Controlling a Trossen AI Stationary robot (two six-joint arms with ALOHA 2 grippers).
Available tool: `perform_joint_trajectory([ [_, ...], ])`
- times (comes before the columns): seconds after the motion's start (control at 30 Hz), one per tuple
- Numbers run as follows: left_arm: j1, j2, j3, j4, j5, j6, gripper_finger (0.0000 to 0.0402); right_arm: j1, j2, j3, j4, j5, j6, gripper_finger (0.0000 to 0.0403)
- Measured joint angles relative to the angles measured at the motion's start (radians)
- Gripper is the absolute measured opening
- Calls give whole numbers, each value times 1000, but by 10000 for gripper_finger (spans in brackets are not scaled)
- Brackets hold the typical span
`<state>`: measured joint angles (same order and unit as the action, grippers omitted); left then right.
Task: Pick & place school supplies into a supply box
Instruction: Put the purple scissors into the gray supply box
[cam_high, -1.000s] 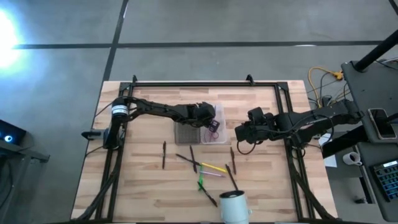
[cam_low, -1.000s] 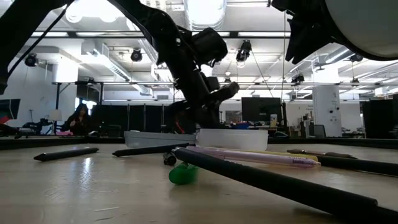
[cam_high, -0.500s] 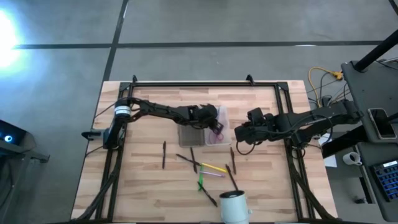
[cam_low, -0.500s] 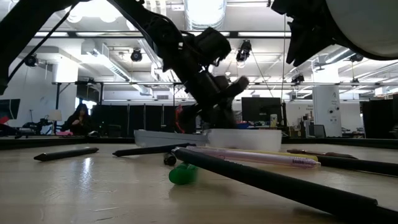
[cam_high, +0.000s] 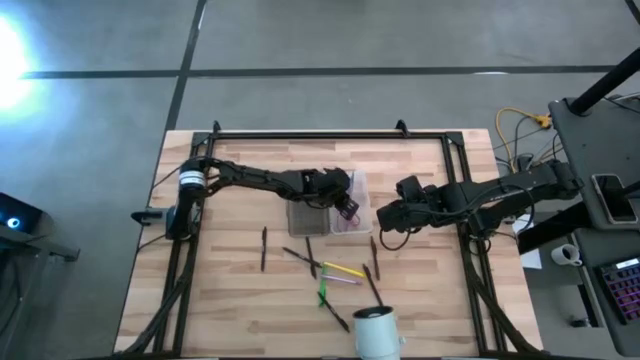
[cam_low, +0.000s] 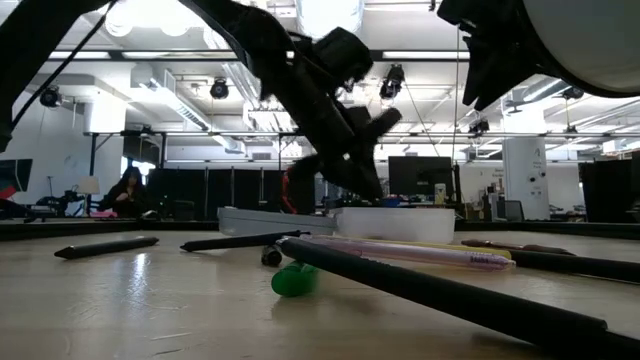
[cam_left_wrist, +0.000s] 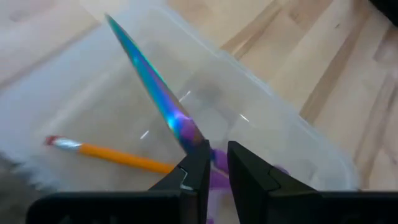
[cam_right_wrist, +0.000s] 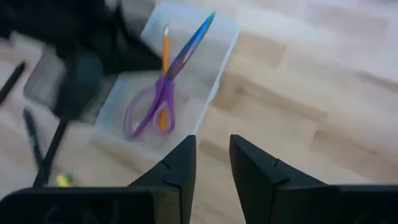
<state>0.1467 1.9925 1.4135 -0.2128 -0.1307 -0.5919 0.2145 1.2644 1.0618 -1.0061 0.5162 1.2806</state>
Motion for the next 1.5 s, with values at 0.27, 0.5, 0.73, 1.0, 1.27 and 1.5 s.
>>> perform_joint_trajectory([
  [0.27, 5, -104, -41, -176, 53, 73, 60, -70, 9, -36, 136, -95, -68, 132],
  [0.5, -11, -232, -135, -248, 52, 179, 71, -200, 97, -59, 358, -215, -166, 152],
  [0.73, -21, -493, -372, -156, 20, 210, 71, -302, 296, 11, 358, -295, -153, 174],
  [1.0, -19, -793, -662, -10, 24, 188, 71, -343, 535, 196, 319, -332, -80, 216],
  [1.27, -7, -955, -775, 7, 25, 214, 71, -374, 691, 338, 208, -332, 44, 239],
  [1.5, 19, -1003, -783, -24, 25, 305, 71, -382, 793, 431, 194, -358, 101, 224],
])
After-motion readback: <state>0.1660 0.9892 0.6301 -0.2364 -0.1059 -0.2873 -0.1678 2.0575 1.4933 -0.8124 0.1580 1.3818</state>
